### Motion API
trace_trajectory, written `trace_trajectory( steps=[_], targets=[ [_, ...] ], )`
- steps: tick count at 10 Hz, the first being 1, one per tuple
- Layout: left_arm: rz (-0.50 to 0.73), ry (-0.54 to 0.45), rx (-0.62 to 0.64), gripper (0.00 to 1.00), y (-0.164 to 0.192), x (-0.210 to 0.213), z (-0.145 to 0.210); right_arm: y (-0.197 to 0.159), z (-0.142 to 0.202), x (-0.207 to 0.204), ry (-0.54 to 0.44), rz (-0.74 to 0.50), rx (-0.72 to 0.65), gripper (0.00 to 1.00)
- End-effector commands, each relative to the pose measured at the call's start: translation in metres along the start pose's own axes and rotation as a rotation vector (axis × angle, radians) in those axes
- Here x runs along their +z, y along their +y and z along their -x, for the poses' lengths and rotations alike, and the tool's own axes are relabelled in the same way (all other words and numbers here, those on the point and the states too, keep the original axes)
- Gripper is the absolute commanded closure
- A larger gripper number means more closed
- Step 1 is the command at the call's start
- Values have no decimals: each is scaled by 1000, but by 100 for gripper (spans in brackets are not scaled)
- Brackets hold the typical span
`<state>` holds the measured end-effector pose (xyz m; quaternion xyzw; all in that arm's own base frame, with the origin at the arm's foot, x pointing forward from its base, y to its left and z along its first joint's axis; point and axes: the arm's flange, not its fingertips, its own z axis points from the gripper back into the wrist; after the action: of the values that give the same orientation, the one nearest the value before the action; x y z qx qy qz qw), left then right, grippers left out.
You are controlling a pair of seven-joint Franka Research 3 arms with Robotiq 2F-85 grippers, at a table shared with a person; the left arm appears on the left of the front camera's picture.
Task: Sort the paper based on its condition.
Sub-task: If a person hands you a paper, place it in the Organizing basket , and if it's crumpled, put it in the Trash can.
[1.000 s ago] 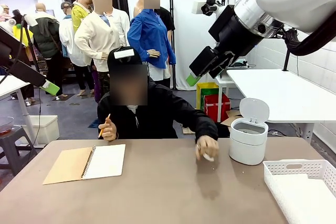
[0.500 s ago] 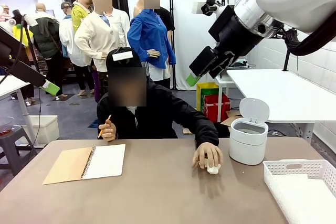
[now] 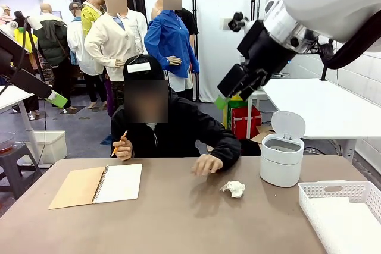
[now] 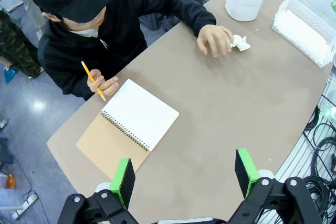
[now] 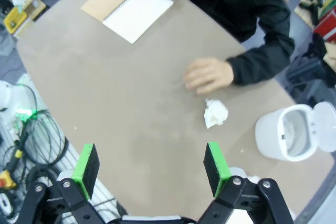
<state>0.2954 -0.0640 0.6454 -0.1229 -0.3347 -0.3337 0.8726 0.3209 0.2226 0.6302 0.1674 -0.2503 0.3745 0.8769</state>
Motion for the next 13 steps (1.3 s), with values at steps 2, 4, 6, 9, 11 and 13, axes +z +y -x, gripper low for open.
trace_trajectory(
  steps=[2,4,6,9,11,13],
  targets=[
    [-1,-4,6,0,1,1,0,-19,-2,-25,137,-48,-71,0],
    [-1,-4,6,0,1,1,0,-38,2,-55,229,-31,-70,0],
    [-1,-4,6,0,1,1,0,-55,4,-92,300,29,-68,0],
    [-1,-4,6,0,1,1,0,-76,11,-142,345,104,-57,0],
    [-1,-4,6,0,1,1,0,-86,17,-160,329,135,-51,0],
    [-1,-4,6,0,1,1,0,-86,19,-155,342,83,-36,0]
  ],
)
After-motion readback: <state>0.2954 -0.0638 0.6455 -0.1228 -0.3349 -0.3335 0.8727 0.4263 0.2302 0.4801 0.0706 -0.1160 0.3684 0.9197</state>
